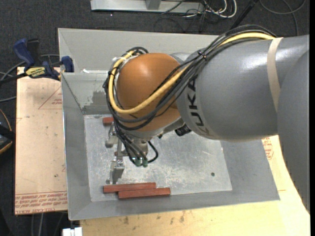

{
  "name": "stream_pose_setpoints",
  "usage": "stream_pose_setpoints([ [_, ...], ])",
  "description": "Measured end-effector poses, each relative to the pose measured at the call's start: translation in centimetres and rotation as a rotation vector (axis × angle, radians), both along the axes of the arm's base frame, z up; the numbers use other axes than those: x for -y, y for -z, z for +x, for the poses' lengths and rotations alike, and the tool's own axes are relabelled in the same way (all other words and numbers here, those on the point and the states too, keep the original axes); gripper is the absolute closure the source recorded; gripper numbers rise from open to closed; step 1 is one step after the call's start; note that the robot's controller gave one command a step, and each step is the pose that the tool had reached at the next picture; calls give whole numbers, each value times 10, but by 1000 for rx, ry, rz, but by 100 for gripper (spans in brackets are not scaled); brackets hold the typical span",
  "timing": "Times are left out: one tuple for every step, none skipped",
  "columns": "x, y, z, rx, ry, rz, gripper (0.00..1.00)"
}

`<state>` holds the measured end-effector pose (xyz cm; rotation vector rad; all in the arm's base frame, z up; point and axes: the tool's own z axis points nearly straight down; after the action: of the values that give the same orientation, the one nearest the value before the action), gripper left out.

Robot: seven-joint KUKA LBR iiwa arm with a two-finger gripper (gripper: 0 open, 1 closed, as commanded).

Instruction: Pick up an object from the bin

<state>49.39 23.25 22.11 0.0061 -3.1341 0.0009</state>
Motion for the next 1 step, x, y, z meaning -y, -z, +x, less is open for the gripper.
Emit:
stream_pose_setpoints([
  [1, -4, 2, 7, 4, 2, 0],
])
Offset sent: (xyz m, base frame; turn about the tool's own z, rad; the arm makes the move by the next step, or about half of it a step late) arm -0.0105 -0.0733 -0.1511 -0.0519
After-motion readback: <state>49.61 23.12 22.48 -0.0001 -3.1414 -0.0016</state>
